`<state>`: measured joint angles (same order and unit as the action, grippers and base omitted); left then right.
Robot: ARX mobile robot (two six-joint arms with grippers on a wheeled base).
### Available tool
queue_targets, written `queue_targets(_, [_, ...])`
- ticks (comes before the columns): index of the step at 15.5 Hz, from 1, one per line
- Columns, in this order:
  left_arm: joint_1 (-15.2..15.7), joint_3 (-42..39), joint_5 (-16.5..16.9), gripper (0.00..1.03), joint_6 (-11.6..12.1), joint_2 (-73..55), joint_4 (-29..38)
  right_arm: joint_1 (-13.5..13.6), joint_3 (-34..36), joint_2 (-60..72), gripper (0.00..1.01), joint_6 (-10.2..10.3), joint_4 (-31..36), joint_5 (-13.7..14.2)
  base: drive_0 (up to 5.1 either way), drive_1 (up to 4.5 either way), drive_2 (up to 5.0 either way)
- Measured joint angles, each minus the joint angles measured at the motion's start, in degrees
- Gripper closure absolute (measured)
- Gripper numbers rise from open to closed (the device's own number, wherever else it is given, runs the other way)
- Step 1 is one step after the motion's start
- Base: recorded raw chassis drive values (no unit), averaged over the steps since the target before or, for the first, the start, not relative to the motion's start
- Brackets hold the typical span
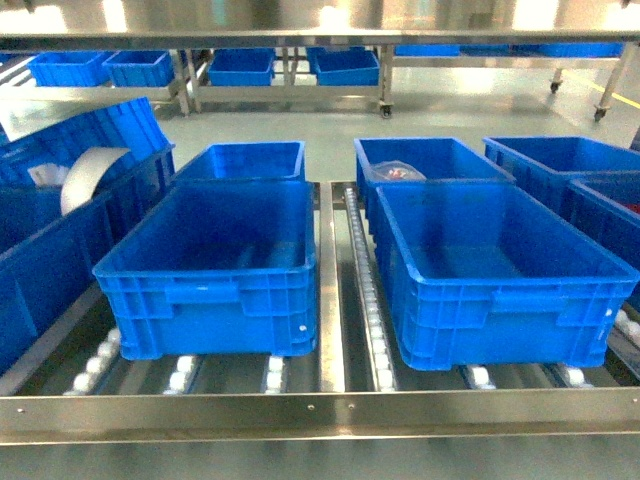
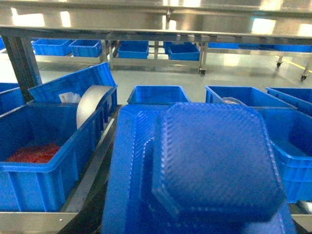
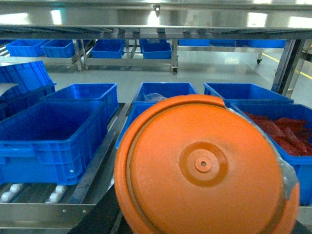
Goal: Sort blue parts and orange caps into right shelf containers
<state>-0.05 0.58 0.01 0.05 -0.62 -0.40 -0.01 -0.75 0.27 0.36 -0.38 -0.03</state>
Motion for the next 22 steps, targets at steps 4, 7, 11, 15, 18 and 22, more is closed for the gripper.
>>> queue_targets(4, [0.0,0.0,0.0,0.6,0.0,0.0,0.0,0.0,0.0,0.0,0.56,0.0,0.0,0.0,0.0,0.0,0.0])
queue_targets(7, [0.0,0.0,0.0,0.6,0.0,0.0,0.0,0.0,0.0,0.0,0.56,0.0,0.0,0.0,0.0,0.0,0.0])
queue_targets(11, [0.0,0.0,-0.1,0.6,0.0,0.0,-0.1,0.0,0.0,0.0,0.56,0.0,-0.1,0.0,0.0,0.0,0.0])
queue_targets(15, [0.0,0.0,0.0,0.6,0.0,0.0,0.0,0.0,0.0,0.0,0.56,0.0,0.0,0.0,0.0,0.0,0.0])
queue_targets(18, [0.0,0.0,0.0,0.6,0.0,0.0,0.0,0.0,0.0,0.0,0.56,0.0,0.0,0.0,0.0,0.0,0.0])
queue_targets(22, [0.0,0.0,0.0,0.6,0.0,0.0,0.0,0.0,0.0,0.0,0.56,0.0,0.0,0.0,0.0,0.0,0.0])
